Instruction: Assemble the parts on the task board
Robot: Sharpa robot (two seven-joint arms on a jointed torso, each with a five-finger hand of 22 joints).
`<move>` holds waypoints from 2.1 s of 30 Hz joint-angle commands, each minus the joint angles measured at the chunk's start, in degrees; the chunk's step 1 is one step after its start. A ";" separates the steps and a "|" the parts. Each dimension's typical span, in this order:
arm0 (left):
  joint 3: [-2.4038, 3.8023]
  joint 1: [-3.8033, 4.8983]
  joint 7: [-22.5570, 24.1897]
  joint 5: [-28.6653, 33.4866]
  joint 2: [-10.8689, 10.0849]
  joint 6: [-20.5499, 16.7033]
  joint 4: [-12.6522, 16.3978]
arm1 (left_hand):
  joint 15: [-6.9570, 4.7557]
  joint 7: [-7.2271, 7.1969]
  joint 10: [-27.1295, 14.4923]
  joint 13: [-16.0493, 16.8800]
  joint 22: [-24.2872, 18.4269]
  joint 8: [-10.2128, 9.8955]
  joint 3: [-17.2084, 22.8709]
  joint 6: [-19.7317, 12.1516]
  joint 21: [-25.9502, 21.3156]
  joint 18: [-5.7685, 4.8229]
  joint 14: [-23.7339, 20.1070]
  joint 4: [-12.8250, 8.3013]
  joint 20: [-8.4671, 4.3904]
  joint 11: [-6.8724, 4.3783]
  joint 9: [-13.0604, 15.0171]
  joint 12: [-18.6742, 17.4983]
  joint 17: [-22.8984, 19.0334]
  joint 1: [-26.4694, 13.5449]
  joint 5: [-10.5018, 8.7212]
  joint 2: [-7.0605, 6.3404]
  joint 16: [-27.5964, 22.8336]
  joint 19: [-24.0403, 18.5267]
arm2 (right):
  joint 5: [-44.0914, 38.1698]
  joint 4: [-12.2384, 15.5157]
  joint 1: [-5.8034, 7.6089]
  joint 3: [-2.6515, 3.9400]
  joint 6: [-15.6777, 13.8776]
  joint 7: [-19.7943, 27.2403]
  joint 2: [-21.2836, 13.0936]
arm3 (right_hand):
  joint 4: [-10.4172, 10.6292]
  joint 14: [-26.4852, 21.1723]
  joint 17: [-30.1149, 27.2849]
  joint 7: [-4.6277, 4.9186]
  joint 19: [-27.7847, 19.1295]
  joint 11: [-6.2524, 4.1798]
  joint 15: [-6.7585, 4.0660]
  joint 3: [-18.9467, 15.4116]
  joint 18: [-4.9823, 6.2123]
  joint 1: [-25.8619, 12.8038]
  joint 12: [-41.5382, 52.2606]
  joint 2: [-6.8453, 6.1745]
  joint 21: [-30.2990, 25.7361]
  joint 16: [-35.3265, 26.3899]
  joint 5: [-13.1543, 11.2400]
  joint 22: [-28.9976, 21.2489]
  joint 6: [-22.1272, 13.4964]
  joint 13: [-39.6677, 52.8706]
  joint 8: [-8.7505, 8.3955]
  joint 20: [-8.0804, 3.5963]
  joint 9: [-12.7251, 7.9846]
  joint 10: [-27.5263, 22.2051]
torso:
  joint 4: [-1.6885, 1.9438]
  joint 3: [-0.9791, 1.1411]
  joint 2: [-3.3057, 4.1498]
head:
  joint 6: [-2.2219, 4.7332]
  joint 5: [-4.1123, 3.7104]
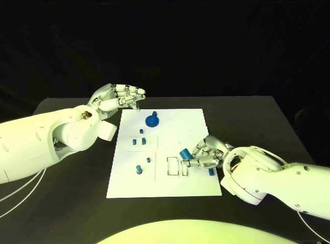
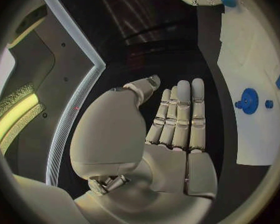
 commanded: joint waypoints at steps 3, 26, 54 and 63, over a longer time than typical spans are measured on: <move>0.03 0.02 0.24 0.30 0.15 0.94 0.06 | 0.32 -0.17 -0.48 -0.09 -0.09 0.36 -0.06 -0.28 -0.29 0.79 -0.16 0.31 0.08 0.02 -0.04 0.25 -0.01 -0.14 0.01 0.42 -0.09 0.31 | 3.87 -0.95 -0.18 -0.22 4.87 0.79 2.34 | 0.19 5.97 15.10 -0.45 5.99 -0.07 -0.37 0.45 -0.38 1.70 0.32 1.99 0.26 0.30 -1.07 15.07 0.23 15.07 0.41 -0.32 0.24 6.02 | 0.14 -0.02 0.04 | -0.19 0.23; 0.03 0.03 0.15 0.29 0.13 1.02 0.06 | 0.30 -0.19 -0.50 -0.10 -0.14 0.45 0.03 -0.21 -0.36 0.80 -0.18 0.31 0.07 0.00 -0.02 0.33 -0.01 0.08 0.04 0.57 -0.08 0.40 | 0.82 -5.66 -0.69 -0.38 6.95 -1.11 7.48 | 0.27 5.97 15.10 -0.27 5.99 0.15 -0.14 -0.44 -0.38 -4.50 -0.02 0.70 0.26 0.30 -5.84 15.07 0.61 14.78 0.85 -0.03 0.16 5.81 | 0.02 0.02 0.05 | -0.27 0.67; 0.02 0.03 -0.10 0.29 -0.32 0.74 0.29 | 0.31 -0.15 -0.53 -0.11 -0.19 0.47 0.03 -0.24 -0.42 0.79 -0.20 0.42 0.06 0.03 -0.03 0.38 -0.01 0.09 0.02 0.64 -0.07 0.48 | -4.83 -4.20 -0.71 -0.38 7.21 -0.07 6.02 | 0.43 5.97 15.10 -0.29 5.99 0.15 -0.12 -4.40 -0.38 -16.52 -0.77 -2.27 0.26 0.30 -15.03 15.07 -0.15 14.33 2.71 0.04 1.17 5.46 | -0.01 -0.01 0.02 | -0.07 0.62; 0.02 0.03 -0.16 0.29 -0.50 0.66 0.33 | 0.32 -0.12 -0.58 -0.12 -0.22 0.44 0.04 -0.34 -0.47 0.79 -0.20 0.48 0.06 0.04 -0.06 0.41 -0.01 0.12 0.02 0.69 -0.07 0.53 | -4.91 -2.23 -0.72 -0.39 7.06 2.77 3.52 | 0.00 5.97 15.10 -0.35 5.99 0.09 -0.19 -2.39 -0.38 -6.21 -0.76 -0.99 0.26 0.30 -13.17 15.07 -0.50 14.40 3.08 -0.02 1.06 5.49 | -0.09 -0.02 -0.02 | 0.01 0.90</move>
